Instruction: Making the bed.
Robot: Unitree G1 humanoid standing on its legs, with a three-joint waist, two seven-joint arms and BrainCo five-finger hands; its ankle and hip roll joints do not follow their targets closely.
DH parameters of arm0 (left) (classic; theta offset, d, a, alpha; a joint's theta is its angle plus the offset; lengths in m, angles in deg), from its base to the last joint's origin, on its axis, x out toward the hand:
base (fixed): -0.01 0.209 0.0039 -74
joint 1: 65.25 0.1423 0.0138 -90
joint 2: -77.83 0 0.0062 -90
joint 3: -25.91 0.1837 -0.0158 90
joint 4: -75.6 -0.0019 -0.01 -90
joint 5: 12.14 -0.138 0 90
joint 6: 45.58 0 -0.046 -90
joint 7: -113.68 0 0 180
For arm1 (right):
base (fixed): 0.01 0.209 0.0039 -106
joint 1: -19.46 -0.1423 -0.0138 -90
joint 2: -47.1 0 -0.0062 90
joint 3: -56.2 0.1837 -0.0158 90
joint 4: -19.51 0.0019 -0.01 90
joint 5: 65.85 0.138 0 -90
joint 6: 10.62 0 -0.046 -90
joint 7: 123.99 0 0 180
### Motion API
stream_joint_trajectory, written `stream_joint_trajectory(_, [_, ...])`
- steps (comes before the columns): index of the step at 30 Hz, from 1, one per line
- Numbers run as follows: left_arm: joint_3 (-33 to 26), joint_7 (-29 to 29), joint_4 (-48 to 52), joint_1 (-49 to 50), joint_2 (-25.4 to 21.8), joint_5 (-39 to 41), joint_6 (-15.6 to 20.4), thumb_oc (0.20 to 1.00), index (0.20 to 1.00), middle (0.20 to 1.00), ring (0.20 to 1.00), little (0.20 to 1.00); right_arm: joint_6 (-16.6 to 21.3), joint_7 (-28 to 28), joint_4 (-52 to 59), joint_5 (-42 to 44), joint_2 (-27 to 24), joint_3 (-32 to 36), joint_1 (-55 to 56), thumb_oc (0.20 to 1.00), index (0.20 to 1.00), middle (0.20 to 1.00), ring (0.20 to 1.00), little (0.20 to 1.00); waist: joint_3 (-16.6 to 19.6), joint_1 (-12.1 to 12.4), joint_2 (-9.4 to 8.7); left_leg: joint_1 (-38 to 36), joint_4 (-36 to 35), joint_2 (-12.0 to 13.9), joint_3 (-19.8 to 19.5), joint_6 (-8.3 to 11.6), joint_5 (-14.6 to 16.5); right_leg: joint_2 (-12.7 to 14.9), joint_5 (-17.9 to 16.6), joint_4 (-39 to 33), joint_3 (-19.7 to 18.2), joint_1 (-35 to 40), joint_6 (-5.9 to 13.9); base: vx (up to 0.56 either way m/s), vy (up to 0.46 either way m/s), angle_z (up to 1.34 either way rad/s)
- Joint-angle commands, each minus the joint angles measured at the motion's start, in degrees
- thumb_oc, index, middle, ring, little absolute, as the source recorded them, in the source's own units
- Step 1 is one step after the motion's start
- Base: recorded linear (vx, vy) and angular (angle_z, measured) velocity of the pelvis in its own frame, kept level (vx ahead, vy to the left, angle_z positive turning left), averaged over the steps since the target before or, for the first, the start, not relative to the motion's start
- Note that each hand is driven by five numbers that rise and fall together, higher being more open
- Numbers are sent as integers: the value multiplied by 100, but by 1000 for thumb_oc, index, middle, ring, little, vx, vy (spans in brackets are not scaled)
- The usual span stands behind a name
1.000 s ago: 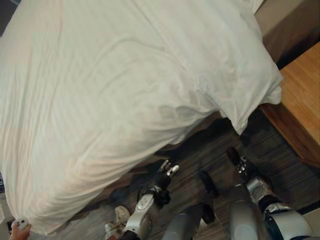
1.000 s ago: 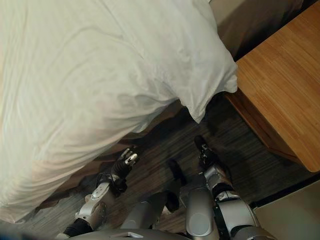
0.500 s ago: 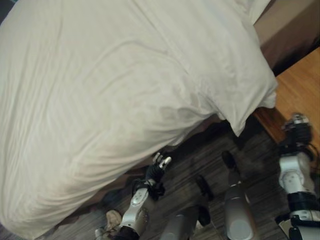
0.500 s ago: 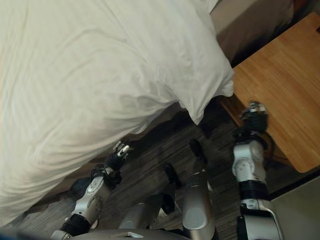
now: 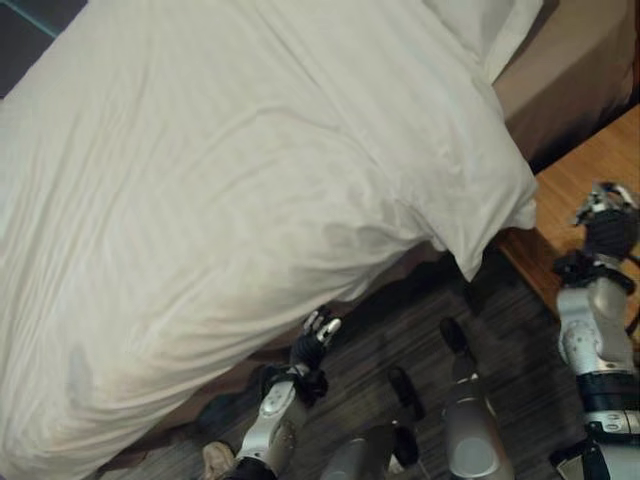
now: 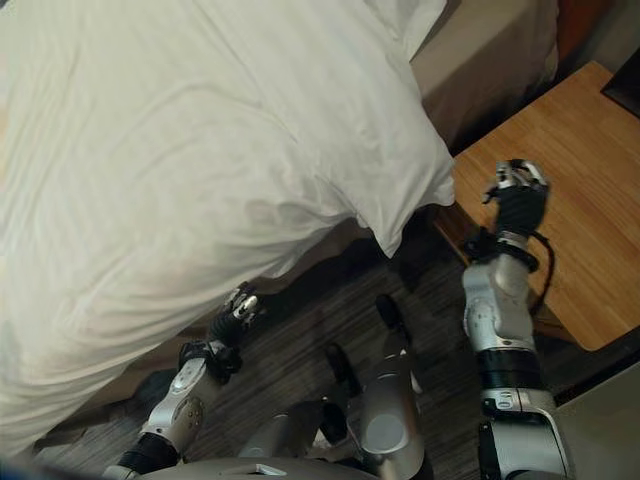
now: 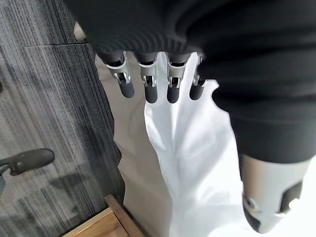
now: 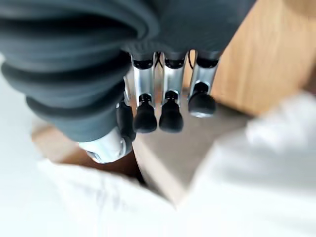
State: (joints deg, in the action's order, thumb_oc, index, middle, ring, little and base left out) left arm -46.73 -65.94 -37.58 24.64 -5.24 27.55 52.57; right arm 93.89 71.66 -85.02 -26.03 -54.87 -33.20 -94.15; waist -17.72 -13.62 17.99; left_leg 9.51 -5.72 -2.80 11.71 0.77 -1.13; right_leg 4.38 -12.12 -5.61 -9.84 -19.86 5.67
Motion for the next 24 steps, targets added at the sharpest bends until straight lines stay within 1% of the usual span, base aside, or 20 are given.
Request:
stream_joint_trajectory(1, [202,129,20,-44,-357,-72,101,1000,1000,1000,1000,1000,-35,-398,-683,200,-22,-535,-1279,200,200,200,200,200,641,294,-342,-45,72,-8,-15,205,-90,226,306,89,-223,112,347,-2,10,-3])
stream_joint_trajectory(2, [197,129,20,-47,-355,-72,100,1000,1000,1000,1000,1000,-33,-400,-692,202,-23,-539,-1291,200,200,200,200,200,639,293,-341,-43,72,-8,-13,206,-90,226,306,90,-225,109,347,0,0,0])
stream_joint_trajectory(3, [211,144,6,-47,-367,-70,68,1000,1000,1000,1000,1000,-97,-401,-827,130,-27,-726,-1645,200,200,200,200,200,663,361,-348,-29,72,4,-11,216,-100,206,305,81,-215,102,333,0,0,0])
stream_joint_trajectory(5, [202,142,-36,-60,-380,-62,71,1000,1000,1000,1000,1000,-129,-403,-959,81,-50,-873,-1957,200,200,200,200,200,674,408,-345,-15,72,18,-5,226,-112,197,301,80,-205,87,321,0,0,0])
stream_joint_trajectory(6, [201,142,-36,-61,-379,-62,71,1000,1000,1000,1000,1000,-128,-403,-960,81,-50,-874,-1958,200,200,200,200,200,673,407,-345,-15,72,19,-5,226,-112,197,301,80,-205,87,321,0,0,0])
stream_joint_trajectory(9, [214,132,-78,-100,-408,-52,80,1000,1000,1000,1000,1000,-169,-431,-1169,117,37,-1125,-2506,200,200,200,200,200,672,502,-365,20,72,43,5,254,-134,165,300,77,-210,45,298,0,0,0])
stream_joint_trajectory(12, [238,122,-110,-162,-414,-65,83,1000,1000,1000,1000,1000,-208,-442,-1228,60,63,-1269,-2716,200,200,200,200,200,652,518,-374,44,72,58,12,274,-151,156,293,82,-212,17,291,-4,-26,-4])
stream_joint_trajectory(14, [285,98,-138,-294,-418,-84,102,1000,1000,1000,1000,1000,-296,-436,-1613,78,148,-1425,-2987,200,200,200,200,200,630,554,-357,83,72,67,-8,297,-178,145,294,91,-207,-14,278,-9,-43,-1])
stream_joint_trajectory(15, [282,98,-139,-298,-416,-83,102,1000,1000,1000,1000,1000,-292,-440,-1624,82,146,-1429,-2998,200,200,200,200,200,628,551,-355,85,72,67,-9,297,-179,144,294,92,-205,-16,278,-10,-56,0])
stream_joint_trajectory(16, [326,88,-104,-332,-423,-27,120,1000,1000,1000,1000,1000,-354,-437,-1983,156,115,-1465,-3226,200,200,200,200,200,615,584,-320,115,72,68,-35,315,-198,144,300,90,-195,-30,268,-12,-45,1])
stream_joint_trajectory(20, [405,138,-97,-334,-435,37,128,1000,1000,1000,1000,1000,-457,-470,-2711,253,63,-1445,-3521,200,200,200,200,200,624,660,-247,155,72,63,-71,327,-211,154,308,66,-171,-30,261,-2,-29,2])
stream_joint_trajectory(21, [438,154,-104,-343,-446,40,125,1000,1000,1000,1000,1000,-481,-484,-2949,318,37,-1417,-3627,200,200,200,200,200,621,686,-212,171,72,58,-79,330,-217,150,312,62,-169,-44,258,3,-66,2])
stream_joint_trajectory(22, [489,186,-130,-372,-500,20,133,1000,1000,1000,1000,1000,-555,-504,-3631,392,-17,-1440,-3956,200,200,200,200,200,642,772,-124,235,72,48,-90,341,-245,134,312,61,-163,-98,256,-2,-66,1])
stream_joint_trajectory(24, [553,227,-125,-385,-518,46,150,1000,1000,1000,1000,1000,-622,-561,-4070,391,-51,-1455,-4146,200,200,200,200,200,646,832,-49,294,72,44,-103,354,-270,133,315,61,-163,-141,259,-1,-33,0])
